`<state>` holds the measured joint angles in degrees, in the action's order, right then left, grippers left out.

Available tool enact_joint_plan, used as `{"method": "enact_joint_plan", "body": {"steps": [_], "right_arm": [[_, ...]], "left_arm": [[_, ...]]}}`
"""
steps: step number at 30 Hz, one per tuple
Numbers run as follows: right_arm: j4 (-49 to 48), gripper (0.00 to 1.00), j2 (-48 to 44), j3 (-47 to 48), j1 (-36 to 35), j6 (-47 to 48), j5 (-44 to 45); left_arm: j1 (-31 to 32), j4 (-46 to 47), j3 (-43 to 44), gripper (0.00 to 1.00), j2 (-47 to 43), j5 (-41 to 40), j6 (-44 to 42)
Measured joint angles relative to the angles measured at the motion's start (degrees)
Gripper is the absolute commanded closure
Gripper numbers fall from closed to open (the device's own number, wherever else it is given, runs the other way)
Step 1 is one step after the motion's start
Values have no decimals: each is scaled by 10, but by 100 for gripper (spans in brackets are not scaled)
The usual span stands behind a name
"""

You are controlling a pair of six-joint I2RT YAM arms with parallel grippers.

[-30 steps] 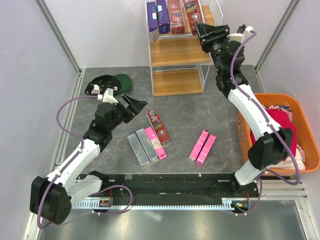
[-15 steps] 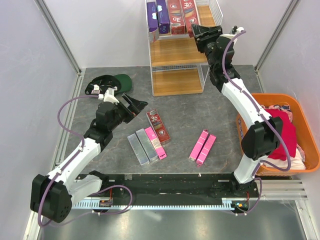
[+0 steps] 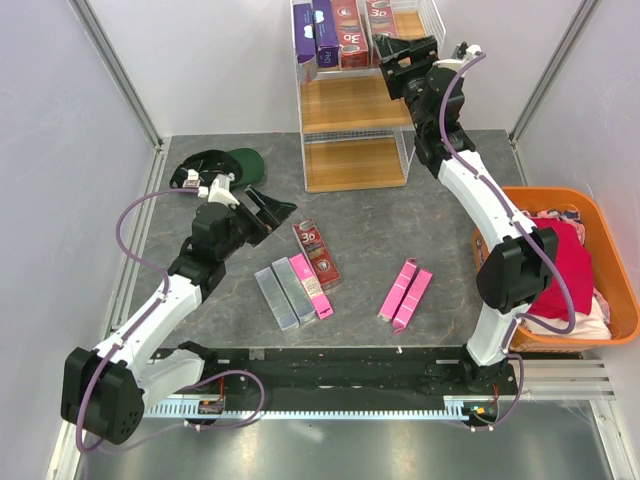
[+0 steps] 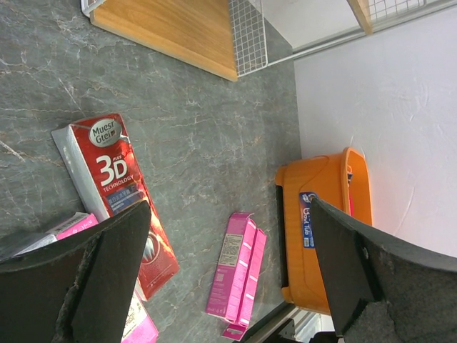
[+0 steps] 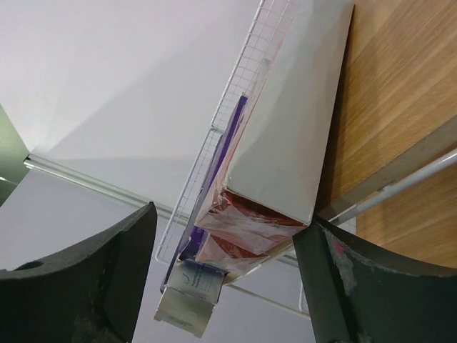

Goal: Place and organize the toothpastes onto the shelf

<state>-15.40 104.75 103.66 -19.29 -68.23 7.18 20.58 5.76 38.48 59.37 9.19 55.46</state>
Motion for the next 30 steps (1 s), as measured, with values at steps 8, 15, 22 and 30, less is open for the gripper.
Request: {"method": "enact_joint_plan", "body": {"steps": [8, 15, 22, 30], "right_arm": [[-15, 2, -18, -27, 0, 7, -27], [-2, 2, -38, -91, 10, 12, -48], [-9, 2, -75, -148, 20, 26, -61], [-20, 2, -172, -235, 23, 63, -79]], "left_arm": [[0, 0, 1, 2, 10, 3, -3], [-3, 0, 3, 1, 19, 6, -5], [-3, 0, 4, 0, 27, 14, -7], [-6, -1, 7, 0, 39, 15, -16]]}}
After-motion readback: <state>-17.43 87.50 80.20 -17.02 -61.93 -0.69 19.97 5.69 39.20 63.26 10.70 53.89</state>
